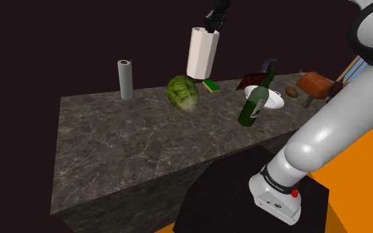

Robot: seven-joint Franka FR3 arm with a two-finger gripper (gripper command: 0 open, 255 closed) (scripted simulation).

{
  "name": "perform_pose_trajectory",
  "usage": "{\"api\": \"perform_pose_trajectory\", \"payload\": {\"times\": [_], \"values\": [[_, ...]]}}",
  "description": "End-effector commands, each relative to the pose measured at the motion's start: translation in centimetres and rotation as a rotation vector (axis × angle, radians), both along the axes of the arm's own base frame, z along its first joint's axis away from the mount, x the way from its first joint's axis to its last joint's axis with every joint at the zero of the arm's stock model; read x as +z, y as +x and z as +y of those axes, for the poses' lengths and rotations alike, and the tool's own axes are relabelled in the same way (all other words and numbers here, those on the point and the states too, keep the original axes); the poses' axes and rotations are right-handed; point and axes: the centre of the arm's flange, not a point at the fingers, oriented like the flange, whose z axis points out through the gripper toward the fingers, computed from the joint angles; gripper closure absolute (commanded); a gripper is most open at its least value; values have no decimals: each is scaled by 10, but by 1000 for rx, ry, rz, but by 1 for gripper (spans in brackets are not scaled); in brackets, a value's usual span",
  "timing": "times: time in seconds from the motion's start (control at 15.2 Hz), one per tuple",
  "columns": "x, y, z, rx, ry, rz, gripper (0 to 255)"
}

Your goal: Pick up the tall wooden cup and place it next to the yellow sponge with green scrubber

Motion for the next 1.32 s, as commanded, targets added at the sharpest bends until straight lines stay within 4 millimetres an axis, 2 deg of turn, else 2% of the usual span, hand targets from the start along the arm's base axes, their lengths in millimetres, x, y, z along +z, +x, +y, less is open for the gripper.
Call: {"api": "perform_pose_trajectory", "payload": {"times": [0.0,1.25], "values": [[1,-4,-25,2,0,-1,255],[1,-45,-273,2,0,-1,255]]}}
